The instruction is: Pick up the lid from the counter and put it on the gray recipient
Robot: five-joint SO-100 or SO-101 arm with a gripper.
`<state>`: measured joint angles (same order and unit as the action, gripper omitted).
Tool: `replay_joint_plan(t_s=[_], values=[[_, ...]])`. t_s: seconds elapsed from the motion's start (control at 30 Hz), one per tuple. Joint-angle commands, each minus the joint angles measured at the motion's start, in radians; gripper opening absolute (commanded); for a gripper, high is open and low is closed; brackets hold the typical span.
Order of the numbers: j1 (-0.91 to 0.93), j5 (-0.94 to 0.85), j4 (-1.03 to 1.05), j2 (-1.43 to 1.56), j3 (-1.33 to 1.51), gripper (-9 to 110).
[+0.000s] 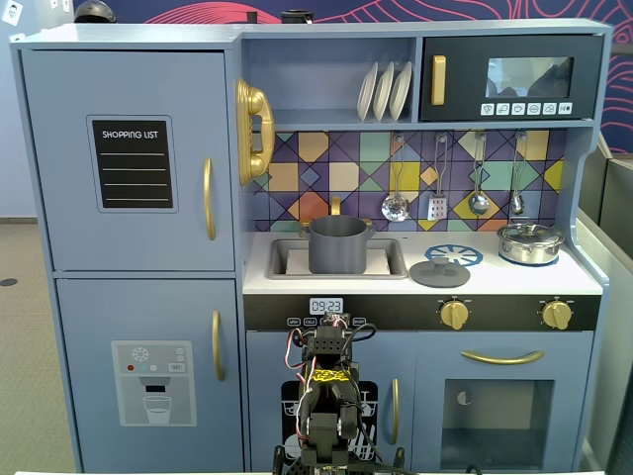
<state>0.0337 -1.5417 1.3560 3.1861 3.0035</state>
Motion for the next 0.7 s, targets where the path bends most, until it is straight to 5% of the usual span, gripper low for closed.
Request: replay_joint_plan(t_s=[0.0, 0.67], values=[[0.008, 0.029, 0.173, -0.008, -0.002, 5], [0.032, 0.002, 0.175, -0.008, -0.002, 11]])
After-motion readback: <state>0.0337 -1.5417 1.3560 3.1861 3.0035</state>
